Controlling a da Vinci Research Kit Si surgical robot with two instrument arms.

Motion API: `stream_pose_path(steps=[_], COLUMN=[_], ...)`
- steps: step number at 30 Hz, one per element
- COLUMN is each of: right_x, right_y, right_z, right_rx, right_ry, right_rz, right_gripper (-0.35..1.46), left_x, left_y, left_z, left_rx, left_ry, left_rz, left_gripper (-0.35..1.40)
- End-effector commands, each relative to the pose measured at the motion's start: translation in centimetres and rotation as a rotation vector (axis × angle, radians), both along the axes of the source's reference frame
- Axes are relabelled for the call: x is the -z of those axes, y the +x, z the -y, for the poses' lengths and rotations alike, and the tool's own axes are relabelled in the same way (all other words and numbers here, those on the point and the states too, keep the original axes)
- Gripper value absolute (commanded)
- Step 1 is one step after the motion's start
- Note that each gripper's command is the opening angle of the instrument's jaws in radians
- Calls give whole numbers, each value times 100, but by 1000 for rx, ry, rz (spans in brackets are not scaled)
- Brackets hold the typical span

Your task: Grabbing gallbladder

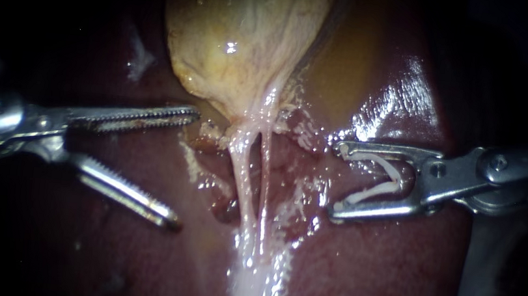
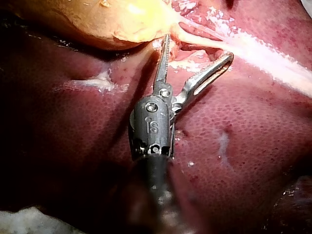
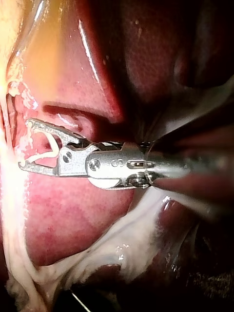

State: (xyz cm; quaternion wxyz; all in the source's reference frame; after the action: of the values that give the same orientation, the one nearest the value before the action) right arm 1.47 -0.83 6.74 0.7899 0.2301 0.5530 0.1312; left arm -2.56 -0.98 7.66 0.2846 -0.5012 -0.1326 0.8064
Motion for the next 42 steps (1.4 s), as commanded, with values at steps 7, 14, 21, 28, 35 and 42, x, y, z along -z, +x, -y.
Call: stream_pose_path(steps=[7,14,21,28,35,42], right_x=[0,0,0,0,1,1], right_y=[0,0,0,0,0,1], right_z=[0,0,0,0,0,0], right_rx=[0,0,0,0,0,0], right_ry=[0,0,0,0,0,0], right_rz=[0,0,0,0,0,0], right_gripper=[50,50,50,50,50,50], left_x=[-2,-17,-41,-49,-57,-59], left_y=[2,2,-5,-15,-19,-18], left_z=[-1,-8,-7,-10,-17,-21], left_rx=[20,85,129,151,165,187], left_ry=[42,127,217,253,274,303], left_rz=[3,1,-19,-27,-27,-27], left_gripper=[109,81,56,36,31,14])
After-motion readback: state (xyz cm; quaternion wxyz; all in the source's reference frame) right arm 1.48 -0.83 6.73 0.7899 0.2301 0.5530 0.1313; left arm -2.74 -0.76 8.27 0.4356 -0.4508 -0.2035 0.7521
